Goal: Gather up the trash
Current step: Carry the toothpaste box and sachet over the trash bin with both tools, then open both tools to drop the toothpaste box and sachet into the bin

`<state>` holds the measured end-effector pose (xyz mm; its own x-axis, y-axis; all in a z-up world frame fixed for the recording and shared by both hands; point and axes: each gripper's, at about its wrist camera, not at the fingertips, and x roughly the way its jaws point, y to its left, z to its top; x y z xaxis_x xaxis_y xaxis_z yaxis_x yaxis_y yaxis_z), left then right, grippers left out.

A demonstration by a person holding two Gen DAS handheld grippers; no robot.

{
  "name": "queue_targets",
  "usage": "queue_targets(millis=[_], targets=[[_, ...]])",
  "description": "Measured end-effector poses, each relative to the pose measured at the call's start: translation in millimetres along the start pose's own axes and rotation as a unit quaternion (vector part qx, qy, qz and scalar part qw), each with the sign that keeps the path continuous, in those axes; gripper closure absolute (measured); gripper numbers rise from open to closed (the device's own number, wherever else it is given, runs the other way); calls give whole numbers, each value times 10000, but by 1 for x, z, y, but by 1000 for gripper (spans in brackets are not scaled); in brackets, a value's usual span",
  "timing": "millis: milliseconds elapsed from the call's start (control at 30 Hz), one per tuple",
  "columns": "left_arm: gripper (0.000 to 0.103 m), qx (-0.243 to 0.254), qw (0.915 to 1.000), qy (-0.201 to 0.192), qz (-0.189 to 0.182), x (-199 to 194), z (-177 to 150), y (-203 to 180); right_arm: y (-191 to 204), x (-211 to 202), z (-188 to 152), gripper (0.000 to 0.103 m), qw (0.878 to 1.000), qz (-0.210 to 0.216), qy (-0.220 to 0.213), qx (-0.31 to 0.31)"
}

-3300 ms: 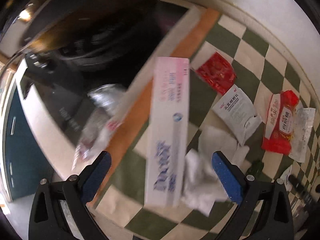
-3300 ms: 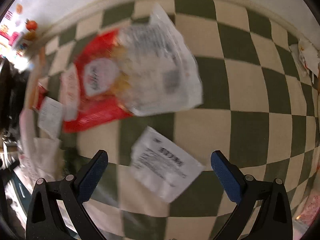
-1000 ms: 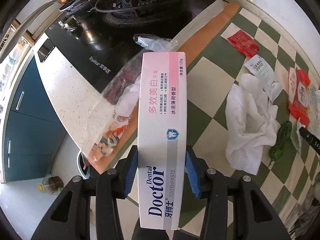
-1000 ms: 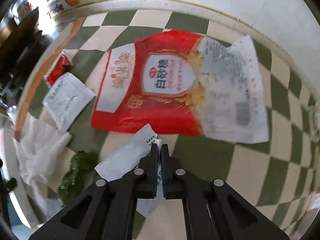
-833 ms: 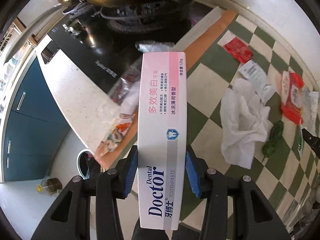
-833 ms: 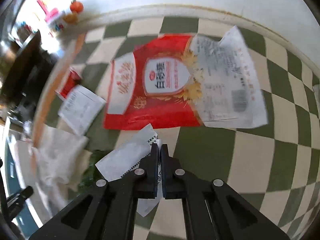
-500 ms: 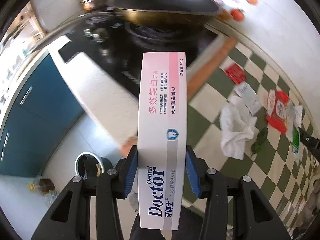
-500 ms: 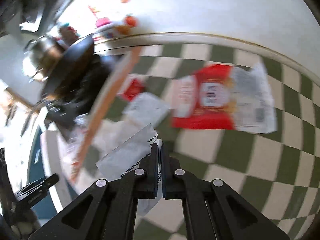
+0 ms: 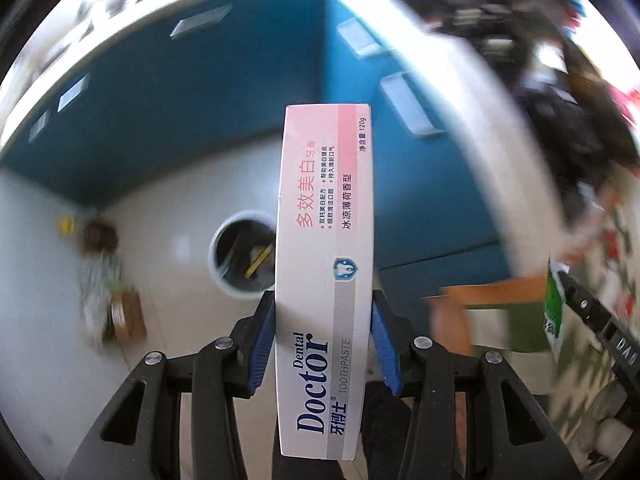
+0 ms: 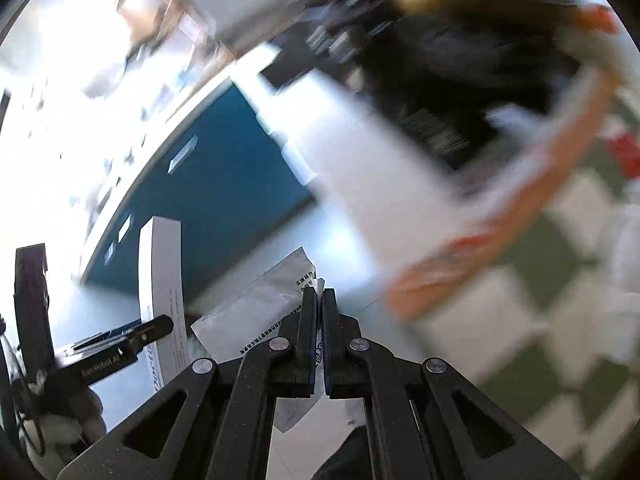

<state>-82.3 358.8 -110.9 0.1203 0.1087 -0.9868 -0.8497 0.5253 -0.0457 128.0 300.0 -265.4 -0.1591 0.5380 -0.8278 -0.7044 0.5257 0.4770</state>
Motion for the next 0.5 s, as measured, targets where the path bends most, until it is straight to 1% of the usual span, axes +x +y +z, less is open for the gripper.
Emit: queue_targets(millis=[33, 67, 100, 133, 167, 200, 233, 267, 300, 367, 433, 500], targets=[[61, -197, 9997, 159, -10, 23, 2, 26, 13, 36, -4, 101, 9998, 9, 178, -84], [61, -307, 9990, 322, -51, 44, 3, 44, 23, 66, -8, 101, 9993, 5, 345, -149], [61, -500, 9974, 508, -98, 73, 3, 67, 31, 95, -12, 101, 9985, -24, 501, -197], [61, -675, 9953, 682, -134, 103, 2, 89, 39, 138, -19, 101, 9975, -10, 691, -170], [61, -783, 9930, 861, -198, 131, 3, 106, 42, 170, -24, 101, 9963, 16, 845, -148], [61, -959, 9894, 1057, -281, 166, 2, 125, 44, 202, -29, 101, 9951, -2, 980, -127], [61, -1110, 9855, 1227, -363, 200, 1, 142, 46, 250, -37, 101, 9933, 12, 1154, -34], [61, -1229, 9815, 1390, -483, 232, 1, 156, 47, 281, -42, 101, 9919, 54, 1269, 2], [61, -1406, 9756, 1578, -588, 275, 0, 173, 48, 314, -46, 101, 9905, 57, 1372, 9], [61, -1589, 9685, 1785, -694, 331, -3, 192, 48, 392, -58, 101, 9877, 57, 1559, -15], [61, -1811, 9606, 1961, -767, 392, -3, 215, 51, 460, -70, 101, 9859, -28, 1665, -149], [61, -1929, 9556, 2082, -787, 442, -2, 231, 51, 512, -80, 101, 9840, -100, 1751, -306]])
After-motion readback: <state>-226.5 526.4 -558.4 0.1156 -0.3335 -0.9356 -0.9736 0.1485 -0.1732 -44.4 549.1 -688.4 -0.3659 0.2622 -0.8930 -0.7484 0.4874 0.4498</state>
